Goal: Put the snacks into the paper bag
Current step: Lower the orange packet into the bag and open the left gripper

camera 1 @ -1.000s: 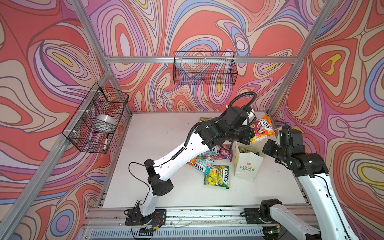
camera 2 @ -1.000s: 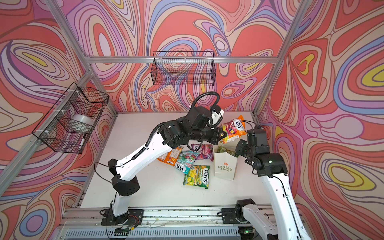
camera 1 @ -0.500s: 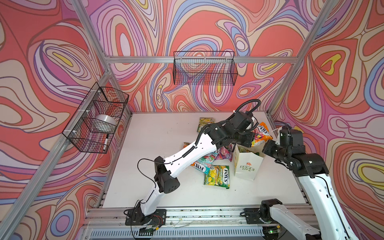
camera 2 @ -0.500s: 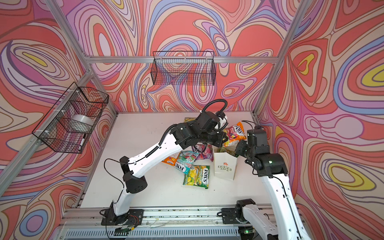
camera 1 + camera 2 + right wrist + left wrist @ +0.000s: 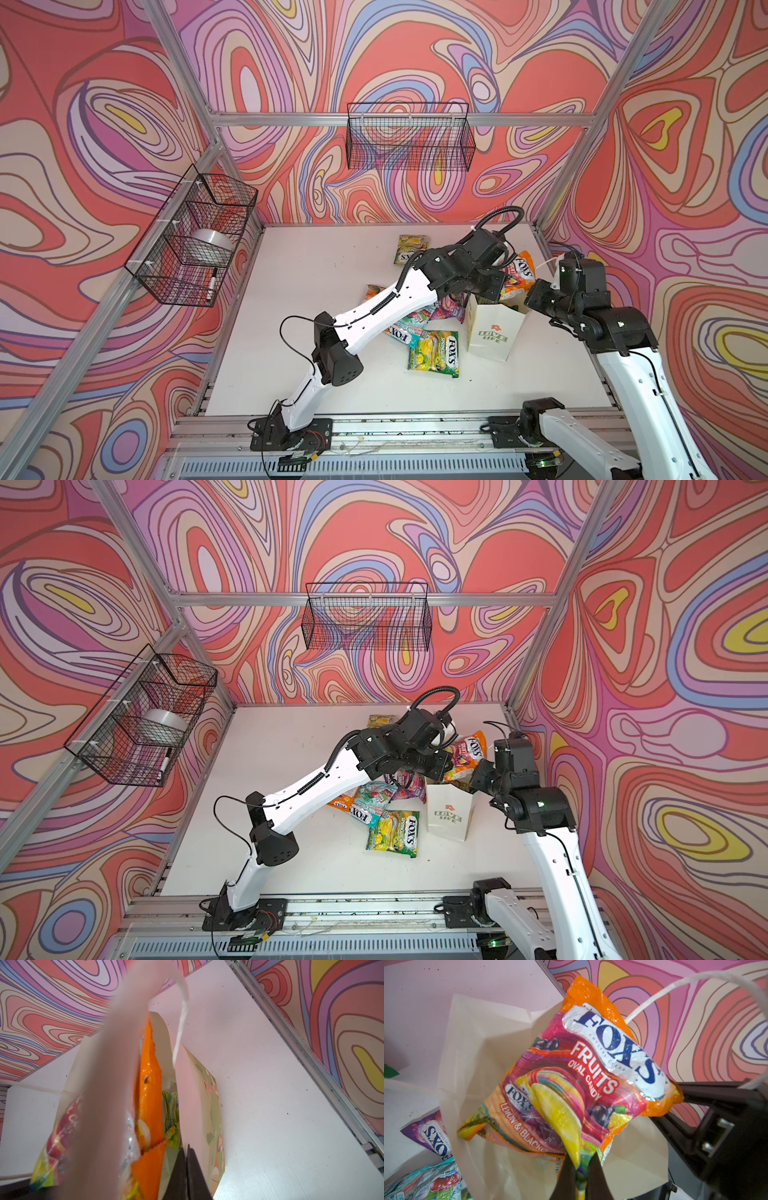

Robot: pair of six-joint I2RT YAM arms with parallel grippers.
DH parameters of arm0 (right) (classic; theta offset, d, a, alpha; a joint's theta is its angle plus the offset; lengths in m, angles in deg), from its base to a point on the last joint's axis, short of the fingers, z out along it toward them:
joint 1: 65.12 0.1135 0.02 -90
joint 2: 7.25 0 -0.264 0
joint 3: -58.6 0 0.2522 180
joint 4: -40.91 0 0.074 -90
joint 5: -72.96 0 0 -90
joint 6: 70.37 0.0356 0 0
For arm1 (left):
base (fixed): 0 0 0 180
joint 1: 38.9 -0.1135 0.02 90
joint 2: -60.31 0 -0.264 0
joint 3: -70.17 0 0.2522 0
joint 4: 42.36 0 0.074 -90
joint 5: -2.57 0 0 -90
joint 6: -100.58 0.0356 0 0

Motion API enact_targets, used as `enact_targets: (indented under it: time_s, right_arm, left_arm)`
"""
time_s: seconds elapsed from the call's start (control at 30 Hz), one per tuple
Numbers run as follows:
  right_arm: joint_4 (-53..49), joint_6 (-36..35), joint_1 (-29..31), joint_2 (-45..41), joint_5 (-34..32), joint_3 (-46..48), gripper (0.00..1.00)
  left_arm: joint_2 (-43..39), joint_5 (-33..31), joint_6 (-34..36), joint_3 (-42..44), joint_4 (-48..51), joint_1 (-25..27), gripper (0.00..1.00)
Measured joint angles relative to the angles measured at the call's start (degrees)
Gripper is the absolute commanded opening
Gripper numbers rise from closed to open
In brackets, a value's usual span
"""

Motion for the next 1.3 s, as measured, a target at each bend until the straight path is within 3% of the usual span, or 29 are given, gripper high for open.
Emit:
enact_targets:
  time_s: [0.6,1.07,1.3]
  right_arm:
    - [-0.3,0.0,0.0,0.5,0.0,0.0,0.0]
    - [-0.3,0.2,0.0,0.8,-0.2,0.0,0.0]
    - [-0.3,0.2,0.0,0.9,-0.2,0.0,0.0]
  left_arm:
    - [0.0,-6.1,1.8,4.3,0.2,5.6,0.03]
    - [1.9,-8.7,3.8,2.1,0.8,6.1,0.04]
    - [3.8,-8.8,4.0,0.9,1.0,6.0,0.16]
